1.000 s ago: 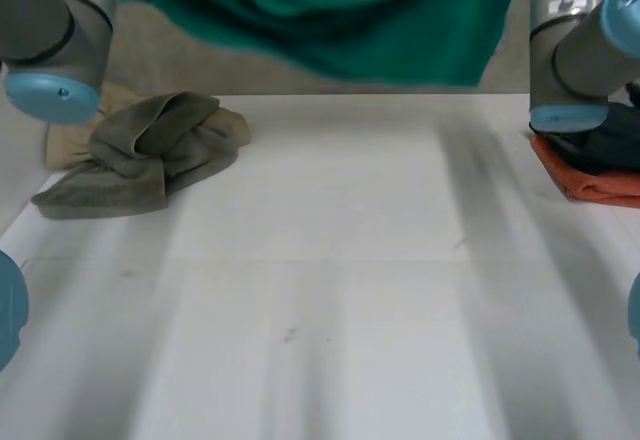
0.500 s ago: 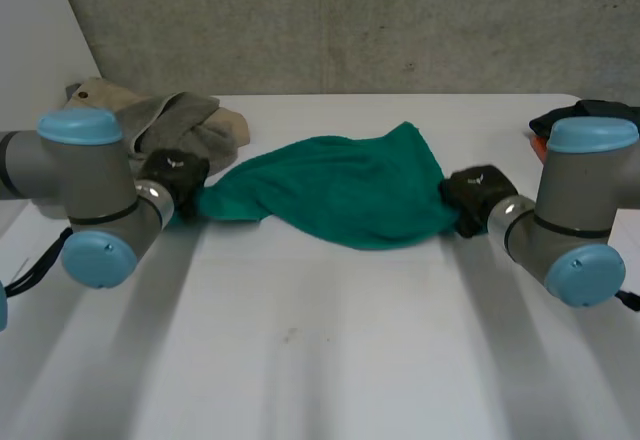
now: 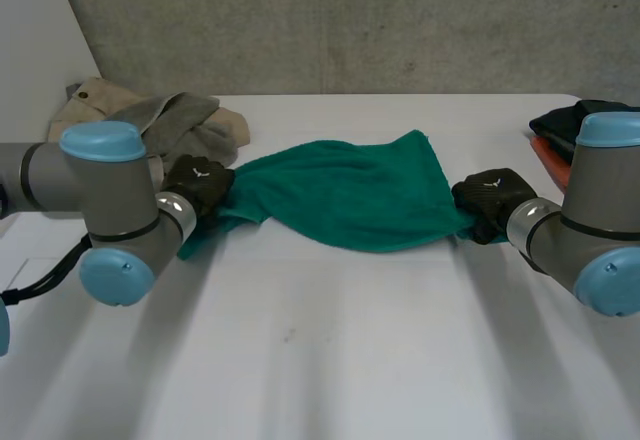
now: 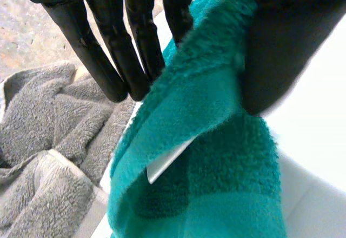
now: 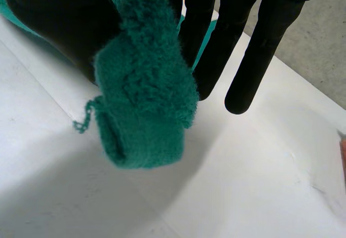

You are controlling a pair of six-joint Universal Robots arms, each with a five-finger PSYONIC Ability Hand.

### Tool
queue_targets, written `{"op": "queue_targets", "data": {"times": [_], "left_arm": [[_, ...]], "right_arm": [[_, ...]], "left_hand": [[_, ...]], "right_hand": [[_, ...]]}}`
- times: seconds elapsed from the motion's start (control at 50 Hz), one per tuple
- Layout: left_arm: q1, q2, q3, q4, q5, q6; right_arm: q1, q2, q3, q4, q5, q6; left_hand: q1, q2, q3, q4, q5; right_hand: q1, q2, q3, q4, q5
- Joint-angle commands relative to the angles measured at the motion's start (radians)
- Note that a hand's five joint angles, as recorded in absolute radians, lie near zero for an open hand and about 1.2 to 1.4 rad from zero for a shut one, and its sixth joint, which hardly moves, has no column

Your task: Fold the laundry.

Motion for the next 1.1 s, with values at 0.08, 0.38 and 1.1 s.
{"op": "queue_targets", "data": {"times": [0.08,0.38,1.1], "left_arm": [[0.014,0.231,0.006,-0.08,-0.019,-0.05],[0.156,0.664,0.101,-0.362,0.05,-0.135],[0.106,0.097,0.737,0.256,-0.039,-0.382]], "right_arm": [[-0.057,-0.124,-0.027,0.031,0.027,-0.066],[-0.233,-0.41,-0.373,0.419,-0.091,-0.108],[-0.072,-0.022,-0.705,-0.311,0.1,0.056]], "left_hand": [[0.395,0.451,0.453,0.451,0.458],[0.395,0.451,0.453,0.451,0.458],[0.395,0.451,0.453,0.451,0.458]], "right_hand": [[0.279,0.224,0.21,0.2,0.223],[0.279,0.224,0.21,0.2,0.223],[0.279,0.224,0.21,0.2,0.223]]}}
